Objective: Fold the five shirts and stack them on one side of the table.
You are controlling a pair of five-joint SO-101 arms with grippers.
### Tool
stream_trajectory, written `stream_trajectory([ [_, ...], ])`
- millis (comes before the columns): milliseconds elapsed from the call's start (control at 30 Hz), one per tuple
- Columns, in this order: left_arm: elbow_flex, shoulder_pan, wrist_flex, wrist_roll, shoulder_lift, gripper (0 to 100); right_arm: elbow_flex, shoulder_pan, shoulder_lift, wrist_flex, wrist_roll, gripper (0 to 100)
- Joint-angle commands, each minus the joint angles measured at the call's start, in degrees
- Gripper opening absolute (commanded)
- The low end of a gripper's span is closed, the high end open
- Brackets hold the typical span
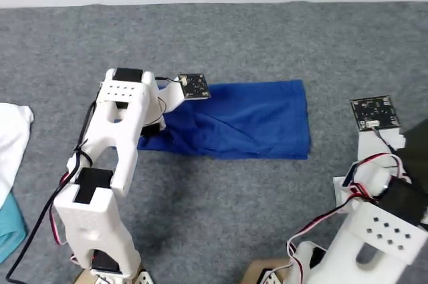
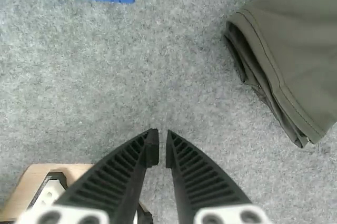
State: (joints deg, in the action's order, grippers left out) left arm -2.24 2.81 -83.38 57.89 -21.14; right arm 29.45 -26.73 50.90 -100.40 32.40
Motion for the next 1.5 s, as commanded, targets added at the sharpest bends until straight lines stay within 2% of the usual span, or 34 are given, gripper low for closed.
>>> stream_trajectory([
  [0, -7.60, 0.44, -5.71, -0.26, 4.13, 0, -0.18, -0.40, 0.92, -2.15, -0.26, 4.5],
  [167, -17.10, 1.23, -10.99, -0.26, 3.69, 0, -0.18, -0.40, 0.92, -2.15, -0.35, 4.5],
  [267, -19.12, 1.67, -11.08, -0.26, 3.52, 0, -0.18, -0.40, 0.92, -2.15, -0.35, 4.5],
  [800, -18.33, 1.76, 2.90, -0.53, -9.23, 0, 3.16, -0.40, 0.92, -2.07, -0.35, 4.6],
  [967, -18.33, 1.85, 5.10, -0.53, -10.81, 1, 3.16, -0.31, 0.92, -2.07, -0.26, 4.6],
  [1200, -18.33, 1.85, 5.01, -0.44, -13.71, 14, 3.16, -0.31, 0.92, -2.07, -0.26, 4.6],
  [1467, -18.42, 1.85, 4.84, -0.35, -13.98, 16, 3.16, -0.31, 0.92, -2.07, -0.26, 4.6],
])
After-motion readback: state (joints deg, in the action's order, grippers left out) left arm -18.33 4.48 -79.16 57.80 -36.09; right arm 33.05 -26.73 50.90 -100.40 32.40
